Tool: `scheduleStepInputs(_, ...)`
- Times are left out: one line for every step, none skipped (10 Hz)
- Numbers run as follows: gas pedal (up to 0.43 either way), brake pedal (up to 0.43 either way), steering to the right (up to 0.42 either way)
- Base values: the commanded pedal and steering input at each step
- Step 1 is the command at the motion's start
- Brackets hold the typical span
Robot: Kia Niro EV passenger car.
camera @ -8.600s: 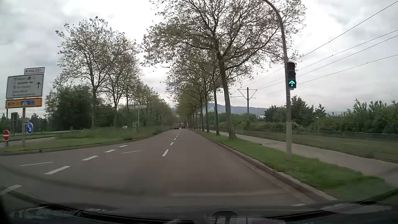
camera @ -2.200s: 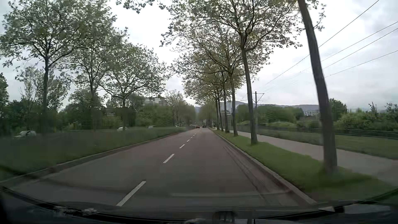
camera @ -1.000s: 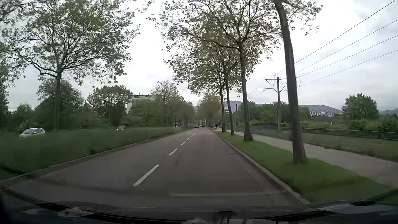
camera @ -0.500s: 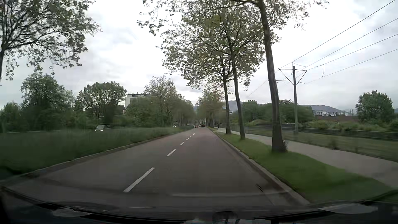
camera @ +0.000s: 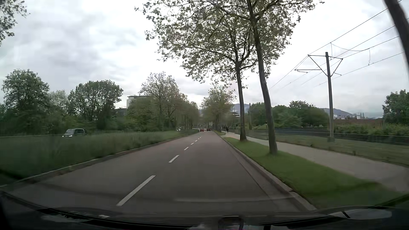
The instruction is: Follow the waypoints while adhering to traffic rules and regulations
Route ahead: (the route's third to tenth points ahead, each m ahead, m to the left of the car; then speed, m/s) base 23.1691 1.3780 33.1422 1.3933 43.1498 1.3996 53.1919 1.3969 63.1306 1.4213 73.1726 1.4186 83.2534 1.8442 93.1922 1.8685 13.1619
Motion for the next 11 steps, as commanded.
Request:
scheduleStepInputs(0.067,0.0,-0.001)
scheduleStepInputs(0.059,0.0,-0.001)
scheduleStepInputs(0.059,0.0,-0.002)
scheduleStepInputs(0.059,0.0,-0.002)
scheduleStepInputs(0.059,0.0,-0.002)
scheduleStepInputs(0.059,0.0,-0.002)
scheduleStepInputs(0.059,0.0,-0.002)
scheduleStepInputs(0.059,0.0,-0.001)
scheduleStepInputs(0.059,0.0,-0.002)
scheduleStepInputs(0.059,0.0,-0.002)
scheduleStepInputs(0.059,0.0,-0.001)
